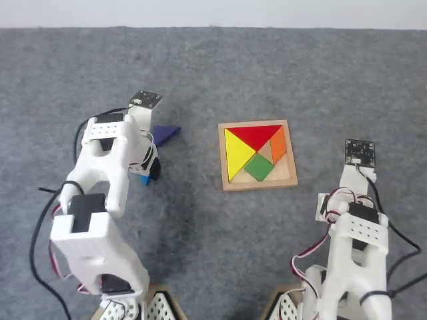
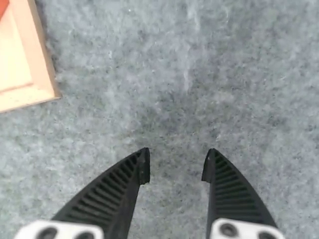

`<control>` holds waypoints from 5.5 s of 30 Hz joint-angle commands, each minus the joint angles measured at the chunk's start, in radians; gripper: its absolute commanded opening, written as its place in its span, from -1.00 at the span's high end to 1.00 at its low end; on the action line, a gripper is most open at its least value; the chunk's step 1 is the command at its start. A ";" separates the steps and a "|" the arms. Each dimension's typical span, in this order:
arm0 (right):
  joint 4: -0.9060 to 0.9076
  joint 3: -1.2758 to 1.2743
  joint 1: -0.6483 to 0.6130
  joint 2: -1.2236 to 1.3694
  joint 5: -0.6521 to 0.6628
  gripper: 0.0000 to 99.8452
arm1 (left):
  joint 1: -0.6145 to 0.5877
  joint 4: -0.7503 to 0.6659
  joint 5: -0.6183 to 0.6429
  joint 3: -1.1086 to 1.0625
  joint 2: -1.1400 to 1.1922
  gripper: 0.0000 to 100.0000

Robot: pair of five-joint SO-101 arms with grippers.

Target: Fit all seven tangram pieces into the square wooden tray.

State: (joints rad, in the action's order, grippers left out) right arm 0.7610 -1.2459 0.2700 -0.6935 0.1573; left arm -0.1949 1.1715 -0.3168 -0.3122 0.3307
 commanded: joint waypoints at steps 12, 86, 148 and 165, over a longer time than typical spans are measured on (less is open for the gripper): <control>-0.018 0.009 -0.010 -0.027 0.017 0.63 | 0.068 0.074 0.009 0.048 -0.003 0.90; -0.018 0.009 -0.010 -0.027 0.017 0.63 | 0.184 0.078 -0.307 0.587 0.012 0.63; -0.019 0.009 -0.012 -0.027 0.017 0.63 | 0.063 0.583 -0.170 1.340 0.733 0.55; -0.019 0.009 -0.012 -0.027 0.017 0.63 | 0.060 0.586 -0.035 1.274 0.758 0.55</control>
State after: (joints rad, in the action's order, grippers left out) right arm 0.7610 -1.2459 0.2700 -0.6935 0.1573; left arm -0.1396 1.7162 -0.3782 0.9889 1.0978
